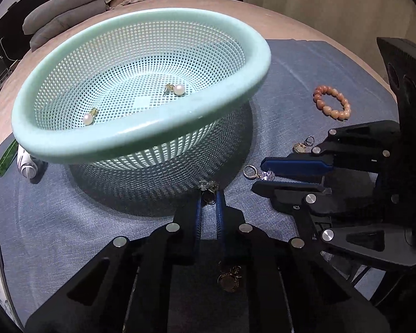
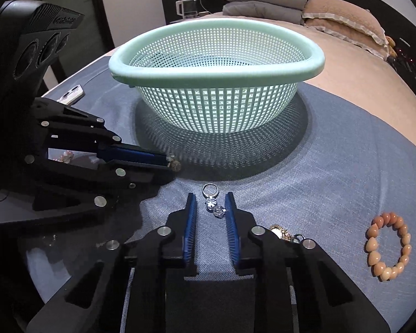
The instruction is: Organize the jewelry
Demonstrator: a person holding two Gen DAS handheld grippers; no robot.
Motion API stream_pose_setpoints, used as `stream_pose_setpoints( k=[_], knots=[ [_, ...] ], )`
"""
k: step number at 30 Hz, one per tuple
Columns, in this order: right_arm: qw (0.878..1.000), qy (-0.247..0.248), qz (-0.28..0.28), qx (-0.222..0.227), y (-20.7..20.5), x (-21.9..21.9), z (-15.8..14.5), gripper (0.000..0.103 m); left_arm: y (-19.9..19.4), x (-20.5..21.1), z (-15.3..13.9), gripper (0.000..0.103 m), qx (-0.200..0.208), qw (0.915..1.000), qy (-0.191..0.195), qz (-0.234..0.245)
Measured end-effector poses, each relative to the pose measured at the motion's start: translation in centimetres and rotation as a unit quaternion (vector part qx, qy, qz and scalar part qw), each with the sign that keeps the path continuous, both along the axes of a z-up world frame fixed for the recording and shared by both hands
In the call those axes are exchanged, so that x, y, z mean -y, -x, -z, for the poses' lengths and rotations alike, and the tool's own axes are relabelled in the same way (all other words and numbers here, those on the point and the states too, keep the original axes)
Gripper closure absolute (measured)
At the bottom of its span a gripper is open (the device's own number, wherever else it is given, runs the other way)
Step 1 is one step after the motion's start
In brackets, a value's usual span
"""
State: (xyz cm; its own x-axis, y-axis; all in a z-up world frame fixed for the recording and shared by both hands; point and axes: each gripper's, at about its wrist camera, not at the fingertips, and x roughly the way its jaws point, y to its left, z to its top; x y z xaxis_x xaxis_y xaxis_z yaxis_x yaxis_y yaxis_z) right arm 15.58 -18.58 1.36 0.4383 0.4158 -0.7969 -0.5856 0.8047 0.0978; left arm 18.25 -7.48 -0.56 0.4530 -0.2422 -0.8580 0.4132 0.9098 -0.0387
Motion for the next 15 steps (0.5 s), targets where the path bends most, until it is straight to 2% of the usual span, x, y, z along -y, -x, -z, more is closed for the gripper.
stream_pose_setpoints(
  k=[6, 11, 15],
  knots=[
    [1.0, -0.008, 0.011, -0.013, 0.6, 0.2, -0.6, 0.092, 0.2, -0.2, -0.5, 0.1, -0.01, 0.9997, 0.019, -0.012],
    [1.0, -0.007, -0.002, -0.014, 1.7, 0.6, -1.4, 0.095, 0.7, -0.4, -1.3, 0.101, -0.019, 0.9996, 0.021, 0.0],
    [1.0, -0.014, 0.003, -0.006, 2.2, 1.6, -2.6, 0.095, 1.5, -0.9, -2.8, 0.101, -0.009, 0.9996, 0.026, 0.004]
  ],
)
